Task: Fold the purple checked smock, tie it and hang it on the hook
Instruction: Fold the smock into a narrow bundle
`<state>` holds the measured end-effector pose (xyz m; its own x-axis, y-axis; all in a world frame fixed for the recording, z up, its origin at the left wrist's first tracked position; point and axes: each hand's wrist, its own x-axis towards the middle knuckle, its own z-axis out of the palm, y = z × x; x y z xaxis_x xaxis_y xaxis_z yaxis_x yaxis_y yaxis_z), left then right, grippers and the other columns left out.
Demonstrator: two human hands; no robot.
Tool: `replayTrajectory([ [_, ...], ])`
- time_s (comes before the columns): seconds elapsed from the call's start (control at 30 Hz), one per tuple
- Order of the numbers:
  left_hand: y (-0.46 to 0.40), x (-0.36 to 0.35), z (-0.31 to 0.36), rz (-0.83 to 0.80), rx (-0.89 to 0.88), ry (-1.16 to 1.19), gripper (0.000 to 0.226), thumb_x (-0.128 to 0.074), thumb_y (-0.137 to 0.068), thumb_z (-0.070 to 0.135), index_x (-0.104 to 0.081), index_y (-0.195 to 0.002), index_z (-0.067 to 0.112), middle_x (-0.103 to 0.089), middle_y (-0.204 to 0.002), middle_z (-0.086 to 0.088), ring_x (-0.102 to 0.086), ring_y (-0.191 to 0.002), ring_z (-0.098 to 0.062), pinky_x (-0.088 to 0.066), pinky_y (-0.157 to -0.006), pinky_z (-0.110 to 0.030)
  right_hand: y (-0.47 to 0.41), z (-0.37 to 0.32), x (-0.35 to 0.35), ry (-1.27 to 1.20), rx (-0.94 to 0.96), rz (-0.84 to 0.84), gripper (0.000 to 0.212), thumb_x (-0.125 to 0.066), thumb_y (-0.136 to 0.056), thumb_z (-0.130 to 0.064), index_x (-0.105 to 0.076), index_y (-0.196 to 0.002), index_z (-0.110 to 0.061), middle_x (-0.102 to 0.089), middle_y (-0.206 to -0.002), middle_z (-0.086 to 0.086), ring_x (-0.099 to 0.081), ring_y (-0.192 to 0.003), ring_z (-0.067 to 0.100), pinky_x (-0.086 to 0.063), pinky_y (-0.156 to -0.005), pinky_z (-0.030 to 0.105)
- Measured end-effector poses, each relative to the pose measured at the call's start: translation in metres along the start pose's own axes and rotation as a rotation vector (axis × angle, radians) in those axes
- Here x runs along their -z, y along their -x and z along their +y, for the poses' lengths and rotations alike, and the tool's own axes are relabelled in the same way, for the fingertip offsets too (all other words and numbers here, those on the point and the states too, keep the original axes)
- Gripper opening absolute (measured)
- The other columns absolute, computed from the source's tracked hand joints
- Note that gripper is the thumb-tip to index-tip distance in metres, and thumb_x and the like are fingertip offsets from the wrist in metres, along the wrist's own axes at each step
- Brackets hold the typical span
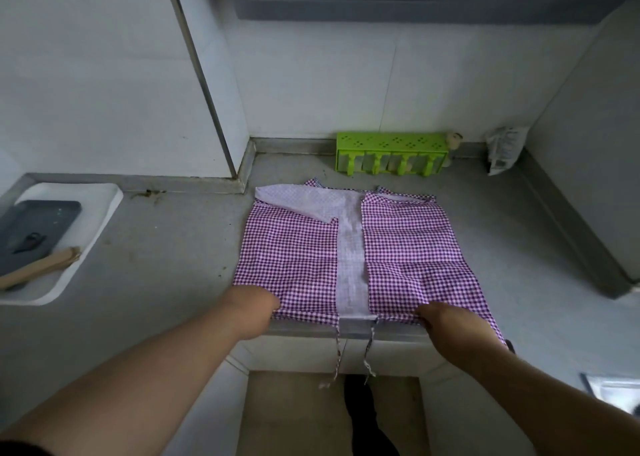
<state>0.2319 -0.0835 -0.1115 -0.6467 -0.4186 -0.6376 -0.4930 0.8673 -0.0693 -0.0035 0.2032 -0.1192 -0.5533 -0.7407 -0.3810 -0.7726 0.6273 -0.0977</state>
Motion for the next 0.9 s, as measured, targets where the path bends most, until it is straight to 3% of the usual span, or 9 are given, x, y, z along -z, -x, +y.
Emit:
replayTrajectory([
  [0.1, 0.009, 0.026, -0.012, -0.095, -0.056, 0.036, 0.034, -0.051, -0.099, 0.013, -0.068, -0.126, 0.022, -0.064, -0.118, -0.005, -0.063, -0.105, -0.026, -0.051, -0.087, -0.034, 0.004, 0.002, 0.026, -0.017, 0.005, -0.06, 0.027, -0.046, -0.103, -0.045, -0.058, -0.126, -0.039, -0.058, -0.137, -0.002, -0.06, -0.116, 0.021, -0.051, -0.102, 0.033],
  [0.2, 0.015, 0.053, -0.021, -0.172, -0.067, 0.018, 0.037, -0.048, -0.098, 0.013, -0.066, -0.131, 0.018, -0.064, -0.13, -0.007, -0.06, -0.107, -0.024, -0.052, -0.095, -0.036, 0.001, 0.005, 0.058, 0.013, 0.057, -0.143, 0.032, -0.046, -0.105, -0.042, -0.057, -0.135, -0.036, -0.057, -0.139, -0.001, -0.058, -0.12, 0.019, -0.05, -0.102, 0.029],
  [0.3, 0.018, 0.08, -0.027, -0.156, -0.056, 0.017, 0.037, -0.047, -0.099, 0.015, -0.064, -0.132, 0.014, -0.062, -0.133, -0.009, -0.056, -0.103, -0.02, -0.051, -0.095, -0.034, -0.006, 0.006, 0.096, 0.031, 0.103, -0.19, 0.035, -0.047, -0.106, -0.038, -0.055, -0.139, -0.031, -0.06, -0.137, -0.001, -0.06, -0.118, 0.016, -0.048, -0.1, 0.027],
  [0.53, 0.0, 0.136, -0.051, 0.141, 0.03, 0.139, 0.027, -0.049, -0.101, 0.026, -0.068, -0.121, 0.024, -0.067, -0.124, -0.002, -0.061, -0.1, -0.017, -0.05, -0.09, -0.033, -0.065, 0.019, 0.162, 0.102, 0.124, -0.041, 0.031, -0.05, -0.103, -0.042, -0.062, -0.127, -0.028, -0.067, -0.128, 0.001, -0.063, -0.111, 0.019, -0.049, -0.096, 0.035],
  [0.67, -0.033, 0.159, -0.062, 0.353, 0.146, 0.125, 0.017, -0.047, -0.102, 0.033, -0.061, -0.094, 0.029, -0.066, -0.099, 0.003, -0.063, -0.089, -0.017, -0.052, -0.078, -0.035, -0.125, 0.024, 0.179, 0.1, 0.077, -0.002, 0.033, -0.048, -0.102, -0.045, -0.061, -0.128, -0.029, -0.065, -0.129, 0.001, -0.06, -0.117, 0.023, -0.048, -0.097, 0.037],
  [0.8, -0.092, 0.166, -0.066, 0.445, 0.262, 0.154, 0.027, -0.044, -0.106, 0.037, -0.065, -0.099, 0.022, -0.063, -0.088, 0.003, -0.062, -0.08, -0.015, -0.054, -0.076, -0.034, -0.196, 0.031, 0.169, 0.099, 0.021, 0.068, 0.034, -0.048, -0.097, -0.046, -0.063, -0.123, -0.031, -0.066, -0.129, 0.001, -0.062, -0.118, 0.026, -0.05, -0.099, 0.039],
  [0.9, -0.127, 0.162, -0.063, 0.494, 0.31, 0.193, 0.028, -0.048, -0.105, 0.036, -0.066, -0.116, 0.017, -0.065, -0.107, -0.001, -0.063, -0.095, -0.02, -0.056, -0.09, -0.039, -0.235, 0.037, 0.145, 0.046, -0.042, 0.018, 0.04, -0.045, -0.097, -0.044, -0.06, -0.131, -0.029, -0.06, -0.14, 0.003, -0.058, -0.126, 0.028, -0.048, -0.105, 0.042],
])
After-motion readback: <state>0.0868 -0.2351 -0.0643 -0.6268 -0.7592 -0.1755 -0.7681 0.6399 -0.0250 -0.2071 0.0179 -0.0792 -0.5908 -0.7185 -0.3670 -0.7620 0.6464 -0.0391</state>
